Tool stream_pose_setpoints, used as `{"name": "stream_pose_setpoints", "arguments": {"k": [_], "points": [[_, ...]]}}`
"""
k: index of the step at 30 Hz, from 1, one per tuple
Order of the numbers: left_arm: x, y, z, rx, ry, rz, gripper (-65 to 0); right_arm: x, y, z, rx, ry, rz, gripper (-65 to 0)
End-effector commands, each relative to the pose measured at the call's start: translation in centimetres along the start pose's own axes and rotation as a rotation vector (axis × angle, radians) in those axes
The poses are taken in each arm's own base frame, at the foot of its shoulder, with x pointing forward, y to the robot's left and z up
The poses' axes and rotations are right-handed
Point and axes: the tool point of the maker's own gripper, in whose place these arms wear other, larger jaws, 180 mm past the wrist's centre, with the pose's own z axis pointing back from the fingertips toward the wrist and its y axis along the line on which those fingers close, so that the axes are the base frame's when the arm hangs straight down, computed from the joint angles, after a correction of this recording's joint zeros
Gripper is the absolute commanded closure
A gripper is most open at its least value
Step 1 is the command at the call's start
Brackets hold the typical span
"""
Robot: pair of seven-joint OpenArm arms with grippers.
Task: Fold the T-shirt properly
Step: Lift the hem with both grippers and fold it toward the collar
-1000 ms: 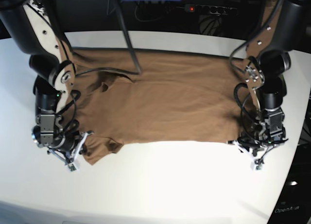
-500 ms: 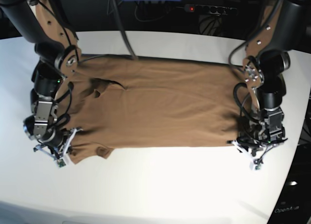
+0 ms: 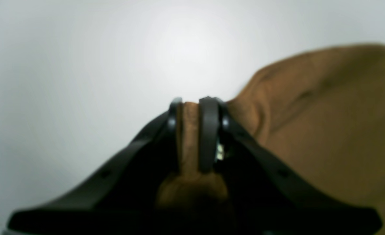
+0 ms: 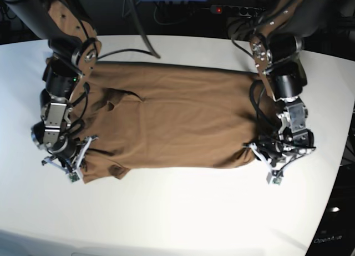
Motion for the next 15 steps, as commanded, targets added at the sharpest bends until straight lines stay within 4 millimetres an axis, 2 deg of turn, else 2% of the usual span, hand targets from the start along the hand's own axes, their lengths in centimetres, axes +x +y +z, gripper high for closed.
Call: {"name": "stream_pose_setpoints", "arguments": {"k": [1, 3, 5, 6, 10, 15], "points": [[0.2, 0.6, 0.7, 0.028, 0.018, -0.024, -8.2, 1.6, -1.4, 0.4, -0.031, -0.050, 0.002, -0.7], [0.5, 1.2, 1.9, 0.063, -0.006, -0.039, -8.2, 0.9, -1.0, 0.4, -0.027, -0.046, 0.000, -0.7], [0.5, 1.7, 2.7, 0.091, -0.016, -0.050, -8.2, 1.2, -1.2, 0.9, -0.042, -0.077, 0.009, -0.7], [0.5, 1.9, 3.0, 0.103, -0.021, -0.054, -8.2, 1.1, -0.7, 1.1, -0.043, -0.089, 0.011, -0.7], [-0.1, 2.3, 3.6, 0.123, -0.022, -0.060, -8.2, 0.6, -0.9, 2.8, -0.091, -0.119, 0.047, -0.7], [-0.6, 2.6, 4.5, 0.151, -0.043, -0.072, -8.2, -0.2, -0.2, 4.4, -0.113, -0.155, 0.075, -0.7]]}}
